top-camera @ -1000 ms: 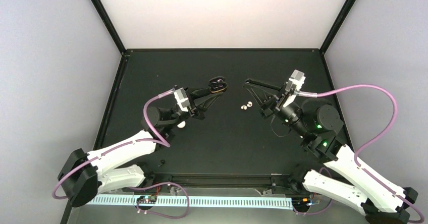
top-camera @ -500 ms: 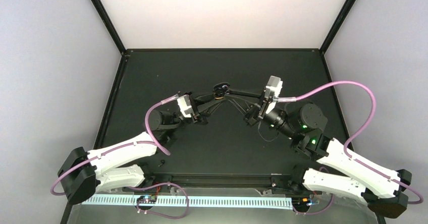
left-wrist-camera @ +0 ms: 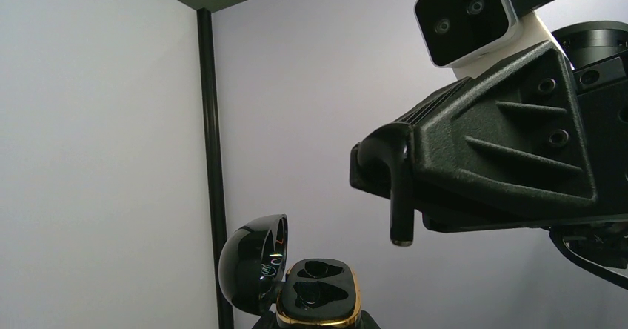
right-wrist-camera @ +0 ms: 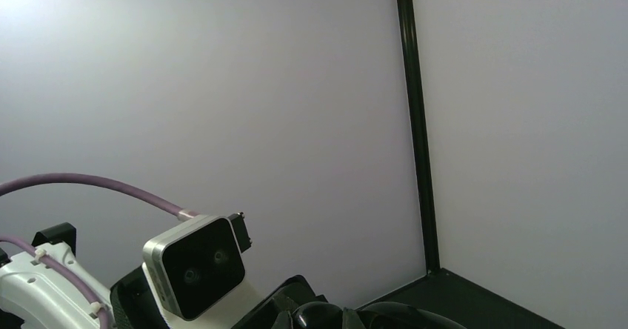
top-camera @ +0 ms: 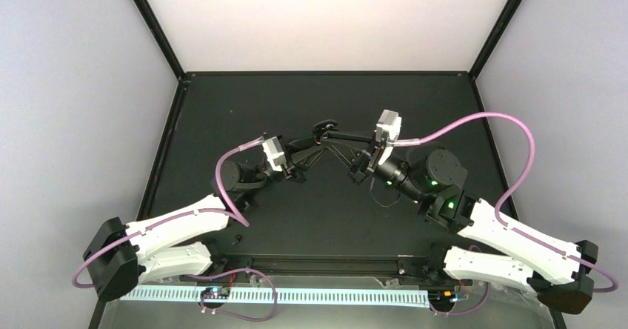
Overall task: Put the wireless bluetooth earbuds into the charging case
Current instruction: Place the earbud in the charging case.
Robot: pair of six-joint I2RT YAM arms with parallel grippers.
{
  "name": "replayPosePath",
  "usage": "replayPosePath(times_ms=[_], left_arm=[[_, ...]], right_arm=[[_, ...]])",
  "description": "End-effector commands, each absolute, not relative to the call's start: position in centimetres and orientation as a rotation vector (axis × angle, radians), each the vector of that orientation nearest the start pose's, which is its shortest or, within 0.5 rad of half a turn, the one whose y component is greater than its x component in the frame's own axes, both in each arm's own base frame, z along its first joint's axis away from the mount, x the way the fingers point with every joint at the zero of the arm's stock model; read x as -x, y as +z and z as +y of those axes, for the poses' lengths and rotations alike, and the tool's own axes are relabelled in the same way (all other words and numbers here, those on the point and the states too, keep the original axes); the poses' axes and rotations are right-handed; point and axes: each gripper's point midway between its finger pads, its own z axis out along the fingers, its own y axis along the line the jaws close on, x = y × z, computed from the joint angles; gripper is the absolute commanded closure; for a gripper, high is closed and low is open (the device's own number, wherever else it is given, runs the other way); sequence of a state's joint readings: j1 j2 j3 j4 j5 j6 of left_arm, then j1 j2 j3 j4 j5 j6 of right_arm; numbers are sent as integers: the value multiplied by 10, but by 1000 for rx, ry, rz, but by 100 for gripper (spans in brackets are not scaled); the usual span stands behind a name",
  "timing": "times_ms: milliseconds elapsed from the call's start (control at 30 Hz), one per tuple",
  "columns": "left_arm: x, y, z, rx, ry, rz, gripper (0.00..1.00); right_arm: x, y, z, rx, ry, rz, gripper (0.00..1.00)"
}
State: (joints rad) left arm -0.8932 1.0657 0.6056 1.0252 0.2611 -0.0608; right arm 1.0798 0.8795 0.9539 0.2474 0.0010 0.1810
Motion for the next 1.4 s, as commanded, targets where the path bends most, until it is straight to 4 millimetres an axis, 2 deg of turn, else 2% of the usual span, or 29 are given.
replayPosePath(times_ms=[0, 933, 1367], left_arm=[[-172, 440, -286, -618, -1005, 809, 99], [-169, 436, -288, -634, -1010, 816, 99], [-169, 440, -282, -601, -1007, 816, 98]], right_arm=[[-157, 487, 282, 503, 1102, 1178, 99], [-173, 466, 292, 481, 1042, 1260, 99], [-175, 461, 290, 473, 1032, 1283, 99]])
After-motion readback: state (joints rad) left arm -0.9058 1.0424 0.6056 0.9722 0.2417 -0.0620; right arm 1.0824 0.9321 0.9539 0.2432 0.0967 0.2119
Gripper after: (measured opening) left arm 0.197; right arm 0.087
